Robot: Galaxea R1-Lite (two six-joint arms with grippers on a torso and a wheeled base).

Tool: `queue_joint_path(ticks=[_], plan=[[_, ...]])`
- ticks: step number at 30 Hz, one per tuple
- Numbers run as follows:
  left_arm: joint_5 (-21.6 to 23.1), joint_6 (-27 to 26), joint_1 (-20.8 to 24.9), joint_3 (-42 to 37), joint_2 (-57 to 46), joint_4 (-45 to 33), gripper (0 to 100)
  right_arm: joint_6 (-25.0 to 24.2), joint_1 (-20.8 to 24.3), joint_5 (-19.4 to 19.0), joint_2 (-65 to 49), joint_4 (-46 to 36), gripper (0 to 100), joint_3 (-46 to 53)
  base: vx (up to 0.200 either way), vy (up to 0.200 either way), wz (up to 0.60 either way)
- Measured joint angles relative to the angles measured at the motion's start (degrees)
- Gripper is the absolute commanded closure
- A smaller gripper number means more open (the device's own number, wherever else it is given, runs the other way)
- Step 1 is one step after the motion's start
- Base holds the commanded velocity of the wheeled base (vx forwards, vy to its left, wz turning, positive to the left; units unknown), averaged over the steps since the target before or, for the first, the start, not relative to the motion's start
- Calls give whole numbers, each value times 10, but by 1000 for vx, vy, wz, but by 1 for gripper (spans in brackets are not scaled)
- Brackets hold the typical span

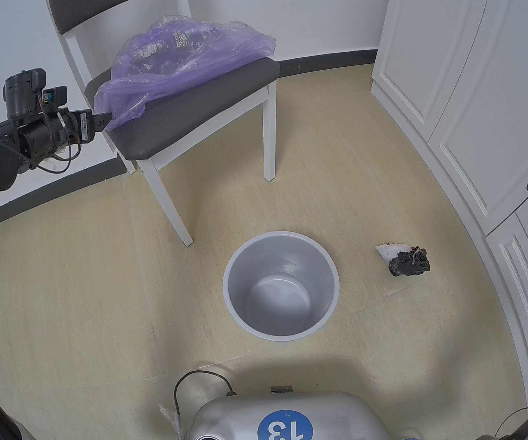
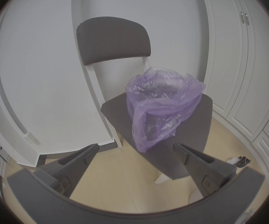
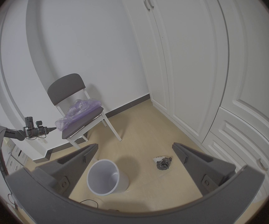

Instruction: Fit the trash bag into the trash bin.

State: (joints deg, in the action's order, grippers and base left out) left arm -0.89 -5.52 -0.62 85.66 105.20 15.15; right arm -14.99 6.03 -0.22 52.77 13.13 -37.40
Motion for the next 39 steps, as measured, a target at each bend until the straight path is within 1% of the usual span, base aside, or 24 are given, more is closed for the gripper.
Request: queue_joint_path(ticks=[8, 16, 17, 21, 31, 35, 39], plan=[[-3, 7, -3, 51, 61, 41, 0, -2, -1, 6, 5, 15, 0, -4, 0, 0, 0], [-2, 21, -6, 99, 94, 47, 0, -13, -1, 8, 14, 39, 0, -3, 0, 0, 0], [-2, 23, -6, 104, 97, 47, 100, -13, -1, 8, 15, 39, 0, -3, 0, 0, 0], [2, 24, -6, 118, 108, 46, 100, -13, -1, 8, 15, 42, 0, -3, 0, 0, 0], [-2, 34, -3, 119, 114, 48, 100, -13, 2, 8, 15, 55, 0, 3, 0, 0, 0], [-2, 36, 2, 110, 95, 45, 100, -10, 9, 8, 15, 55, 0, 6, 0, 0, 0], [0, 36, 9, 81, 52, 43, 100, -6, 30, 9, 13, 56, 0, 13, 0, 0, 0]])
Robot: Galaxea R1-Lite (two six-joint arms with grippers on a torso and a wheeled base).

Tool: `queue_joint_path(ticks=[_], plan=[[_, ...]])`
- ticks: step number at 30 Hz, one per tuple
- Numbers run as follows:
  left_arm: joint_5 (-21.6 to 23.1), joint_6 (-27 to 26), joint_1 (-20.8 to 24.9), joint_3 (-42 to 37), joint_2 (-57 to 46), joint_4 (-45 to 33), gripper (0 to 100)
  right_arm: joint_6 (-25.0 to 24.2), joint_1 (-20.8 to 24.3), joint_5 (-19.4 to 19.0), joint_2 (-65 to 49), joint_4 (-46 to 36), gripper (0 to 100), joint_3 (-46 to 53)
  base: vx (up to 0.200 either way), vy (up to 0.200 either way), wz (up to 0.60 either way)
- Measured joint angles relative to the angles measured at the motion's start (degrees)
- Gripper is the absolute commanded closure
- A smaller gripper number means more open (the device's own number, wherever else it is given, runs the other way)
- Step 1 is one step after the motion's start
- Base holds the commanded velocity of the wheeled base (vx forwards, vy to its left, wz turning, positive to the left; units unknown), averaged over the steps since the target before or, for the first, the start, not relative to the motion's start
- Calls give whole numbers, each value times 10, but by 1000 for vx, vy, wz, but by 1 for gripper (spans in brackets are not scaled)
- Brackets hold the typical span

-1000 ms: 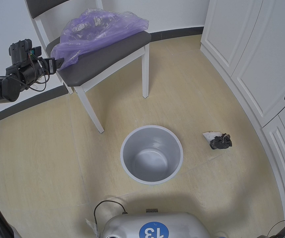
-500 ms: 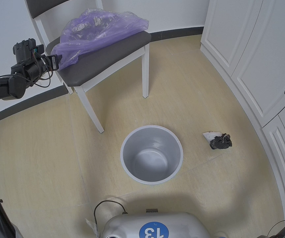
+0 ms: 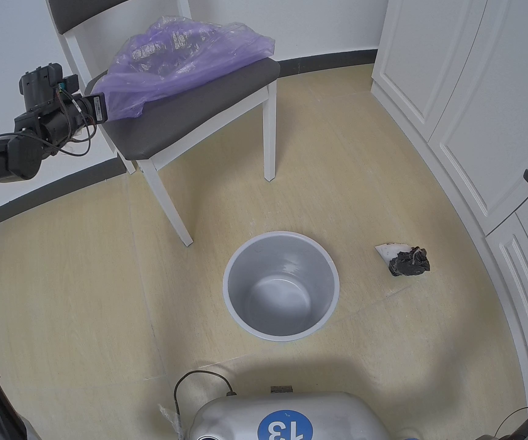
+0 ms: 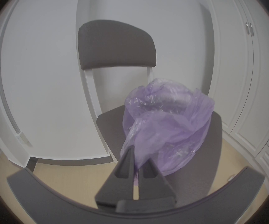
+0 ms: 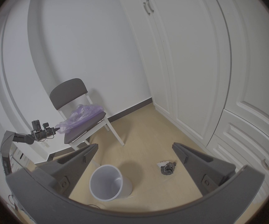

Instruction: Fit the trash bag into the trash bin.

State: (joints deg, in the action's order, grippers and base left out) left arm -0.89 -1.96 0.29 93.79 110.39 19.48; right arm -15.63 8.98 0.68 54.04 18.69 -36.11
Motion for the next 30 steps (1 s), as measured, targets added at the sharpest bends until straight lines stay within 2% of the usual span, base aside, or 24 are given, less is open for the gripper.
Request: queue_joint_path(ticks=[5, 11, 17, 23, 30], plan=[[9, -6, 21, -33, -71, -14, 100, 8, 25, 23, -5, 0, 0, 6, 0, 0, 0], [30, -20, 68, -42, -159, -135, 100, 19, 55, 52, -12, -1, 0, 12, 0, 0, 0], [31, -87, 113, -35, -239, -207, 100, 53, 77, 56, -31, -4, 0, 27, 0, 0, 0], [18, -124, 130, -32, -289, -256, 100, 74, 83, 53, -52, -7, 0, 41, 0, 0, 0], [-44, -129, 165, -31, -315, -259, 100, 76, 84, 31, -59, -7, 0, 53, 0, 0, 0]])
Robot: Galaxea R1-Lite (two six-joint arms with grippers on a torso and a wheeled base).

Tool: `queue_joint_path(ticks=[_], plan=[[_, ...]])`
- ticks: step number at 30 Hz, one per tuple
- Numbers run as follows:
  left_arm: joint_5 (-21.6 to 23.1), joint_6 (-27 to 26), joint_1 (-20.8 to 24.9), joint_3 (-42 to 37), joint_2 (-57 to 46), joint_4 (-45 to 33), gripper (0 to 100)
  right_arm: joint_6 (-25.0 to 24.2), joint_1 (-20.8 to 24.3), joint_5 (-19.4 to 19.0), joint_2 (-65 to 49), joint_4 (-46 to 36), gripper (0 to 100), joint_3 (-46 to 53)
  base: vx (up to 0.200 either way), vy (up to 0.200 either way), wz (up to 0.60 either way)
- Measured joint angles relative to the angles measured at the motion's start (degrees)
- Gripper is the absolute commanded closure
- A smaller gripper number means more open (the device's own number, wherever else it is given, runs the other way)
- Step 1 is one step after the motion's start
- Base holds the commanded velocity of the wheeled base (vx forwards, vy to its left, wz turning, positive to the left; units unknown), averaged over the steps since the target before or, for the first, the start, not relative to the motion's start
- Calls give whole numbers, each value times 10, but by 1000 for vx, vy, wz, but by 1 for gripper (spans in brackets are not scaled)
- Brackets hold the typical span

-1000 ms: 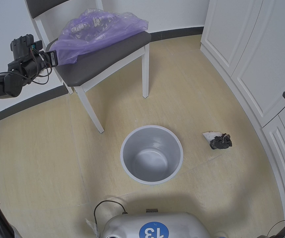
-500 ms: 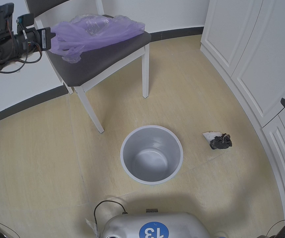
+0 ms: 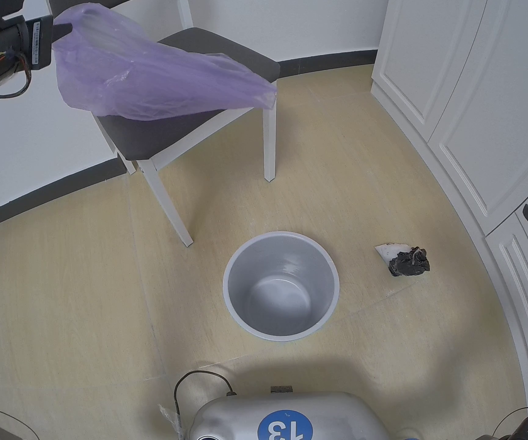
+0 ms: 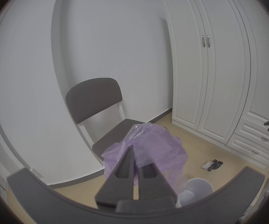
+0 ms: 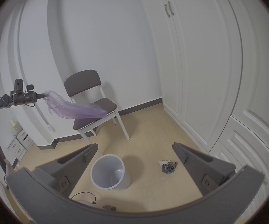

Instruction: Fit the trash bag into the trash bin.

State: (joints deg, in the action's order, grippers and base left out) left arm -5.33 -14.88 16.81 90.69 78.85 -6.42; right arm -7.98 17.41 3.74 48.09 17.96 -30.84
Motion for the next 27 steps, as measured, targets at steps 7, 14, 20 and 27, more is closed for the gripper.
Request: queue_joint_path(ticks=[7, 14, 20, 27], plan=[[-50, -15, 67, 10, -11, 0, 100, 5, 9, -10, -2, 0, 0, 8, 0, 0, 0], [-108, -29, 146, 54, -11, -2, 100, -2, 61, -6, 12, 6, 0, 16, 0, 0, 0], [-122, -38, 192, 112, 1, -5, 100, -51, 93, 2, 61, 46, 0, 23, 0, 0, 0], [-147, -40, 247, 151, 25, -6, 100, -115, 130, 4, 125, 97, 0, 34, 0, 0, 0]])
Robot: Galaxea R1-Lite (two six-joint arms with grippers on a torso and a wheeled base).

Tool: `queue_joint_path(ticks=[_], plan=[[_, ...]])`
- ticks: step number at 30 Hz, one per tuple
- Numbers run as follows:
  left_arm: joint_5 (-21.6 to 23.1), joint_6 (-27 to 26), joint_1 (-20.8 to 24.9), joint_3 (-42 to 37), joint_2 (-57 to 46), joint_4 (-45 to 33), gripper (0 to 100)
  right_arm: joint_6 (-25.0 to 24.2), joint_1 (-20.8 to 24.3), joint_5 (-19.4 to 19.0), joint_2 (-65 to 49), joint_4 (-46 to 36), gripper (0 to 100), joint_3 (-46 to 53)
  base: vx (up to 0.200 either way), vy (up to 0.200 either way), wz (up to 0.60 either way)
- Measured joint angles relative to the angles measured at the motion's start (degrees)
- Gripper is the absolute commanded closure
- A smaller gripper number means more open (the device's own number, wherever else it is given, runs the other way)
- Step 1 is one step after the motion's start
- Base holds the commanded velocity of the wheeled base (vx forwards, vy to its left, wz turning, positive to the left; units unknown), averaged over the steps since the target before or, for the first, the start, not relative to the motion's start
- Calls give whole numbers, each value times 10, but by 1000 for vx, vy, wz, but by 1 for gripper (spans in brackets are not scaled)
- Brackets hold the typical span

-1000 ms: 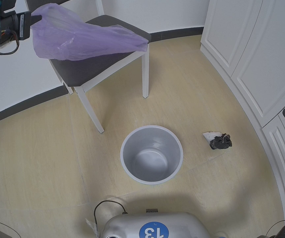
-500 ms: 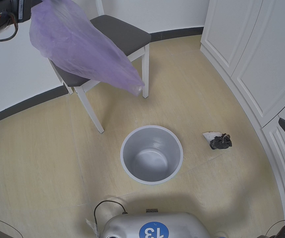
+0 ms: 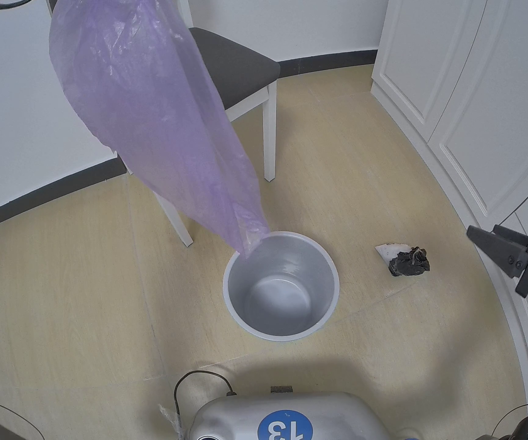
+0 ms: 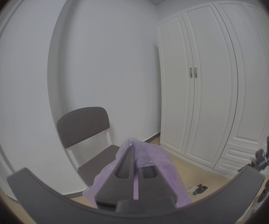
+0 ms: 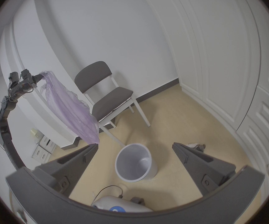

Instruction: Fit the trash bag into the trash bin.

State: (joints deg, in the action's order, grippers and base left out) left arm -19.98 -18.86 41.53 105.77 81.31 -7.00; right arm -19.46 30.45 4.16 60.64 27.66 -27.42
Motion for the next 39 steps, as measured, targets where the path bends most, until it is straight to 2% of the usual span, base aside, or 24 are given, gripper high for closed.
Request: queue_joint_path(ticks=[7, 10, 16, 28, 39], plan=[[-28, 0, 59, 8, 18, 1, 100, -47, 71, 19, 49, 25, 0, 6, 0, 0, 0], [-32, -1, 73, 10, 23, 3, 100, -67, 99, 33, 77, 52, 0, 11, 0, 0, 0], [-34, -6, 89, 19, 31, 4, 100, -73, 133, 38, 117, 94, 0, 32, 0, 0, 0], [-45, -6, 138, 21, 35, 4, 100, -95, 149, 41, 160, 182, 0, 49, 0, 0, 0], [-46, -7, 169, 21, 30, 5, 100, -113, 137, 42, 190, 227, 0, 46, 0, 0, 0]])
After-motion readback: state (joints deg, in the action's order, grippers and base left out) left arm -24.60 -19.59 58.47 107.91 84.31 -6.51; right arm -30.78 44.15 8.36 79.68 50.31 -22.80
